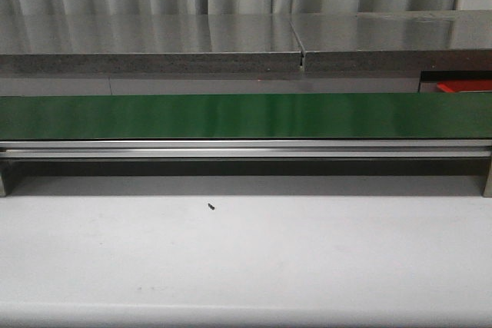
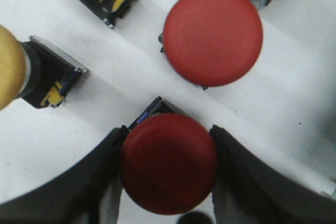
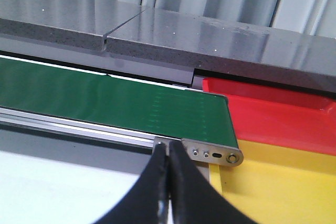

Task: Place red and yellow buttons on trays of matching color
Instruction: 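Carry the red button onto the conveyor belt and open the left gripper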

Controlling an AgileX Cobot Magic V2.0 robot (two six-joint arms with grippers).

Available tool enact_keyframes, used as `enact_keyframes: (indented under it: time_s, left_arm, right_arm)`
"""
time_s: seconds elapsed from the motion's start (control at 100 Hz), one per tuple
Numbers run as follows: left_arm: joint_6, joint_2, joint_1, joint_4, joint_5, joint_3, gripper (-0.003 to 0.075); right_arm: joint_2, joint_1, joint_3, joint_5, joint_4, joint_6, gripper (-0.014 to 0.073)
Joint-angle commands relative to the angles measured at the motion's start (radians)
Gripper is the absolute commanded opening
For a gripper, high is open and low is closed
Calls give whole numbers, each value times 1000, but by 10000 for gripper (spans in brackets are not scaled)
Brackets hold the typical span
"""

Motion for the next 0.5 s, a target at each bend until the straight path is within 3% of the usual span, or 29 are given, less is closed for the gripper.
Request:
enact_keyframes:
  time_s: [0.0,0.23,0.49]
  left_arm:
    - [-13,-45,1,0,-35,-29,243]
    - [-13,-81,1,0,6,-29,122]
    - [-13,-258,1,-4,39,-29,105]
  right_arm:
    - [-13,2,-1,-86,1,0,-118]
    - [-13,2,-1,-86,1,0,-118]
    - [-13,2,-1,-86,1,0,-118]
